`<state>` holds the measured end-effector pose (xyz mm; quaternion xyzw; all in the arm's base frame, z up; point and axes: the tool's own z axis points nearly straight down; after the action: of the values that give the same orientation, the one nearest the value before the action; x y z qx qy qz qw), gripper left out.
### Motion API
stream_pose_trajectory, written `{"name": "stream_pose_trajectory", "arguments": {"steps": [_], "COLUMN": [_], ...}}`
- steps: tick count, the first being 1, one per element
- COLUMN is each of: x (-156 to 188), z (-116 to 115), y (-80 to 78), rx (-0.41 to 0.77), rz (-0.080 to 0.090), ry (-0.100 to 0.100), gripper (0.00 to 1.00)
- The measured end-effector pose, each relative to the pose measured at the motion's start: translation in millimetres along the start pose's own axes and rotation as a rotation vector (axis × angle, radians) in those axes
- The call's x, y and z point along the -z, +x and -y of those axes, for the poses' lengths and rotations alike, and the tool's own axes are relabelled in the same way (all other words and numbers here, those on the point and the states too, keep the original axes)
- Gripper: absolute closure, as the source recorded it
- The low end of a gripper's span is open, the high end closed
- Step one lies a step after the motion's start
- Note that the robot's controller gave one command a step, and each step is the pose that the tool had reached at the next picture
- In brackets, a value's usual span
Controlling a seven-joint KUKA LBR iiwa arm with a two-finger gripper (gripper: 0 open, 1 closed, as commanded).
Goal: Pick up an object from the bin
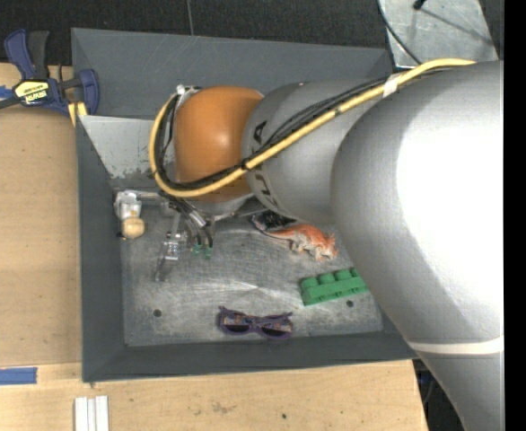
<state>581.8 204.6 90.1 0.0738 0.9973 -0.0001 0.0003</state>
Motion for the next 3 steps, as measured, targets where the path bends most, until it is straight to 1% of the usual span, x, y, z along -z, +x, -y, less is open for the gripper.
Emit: {"name": "stream_pose_trajectory", "arguments": {"steps": [1, 2, 3], "x": [-12.3, -14.8, -9.0], "z": [9.2, 10.8, 28.2], "y": [-27.6, -43.3, -42.4], "rx": [-0.181, -0.189, -0.219], "rz": [0.002, 0.000, 0.000], "ry": [-0.002, 0.000, -0.001], "gripper": [0.00, 0.00, 0.00]}}
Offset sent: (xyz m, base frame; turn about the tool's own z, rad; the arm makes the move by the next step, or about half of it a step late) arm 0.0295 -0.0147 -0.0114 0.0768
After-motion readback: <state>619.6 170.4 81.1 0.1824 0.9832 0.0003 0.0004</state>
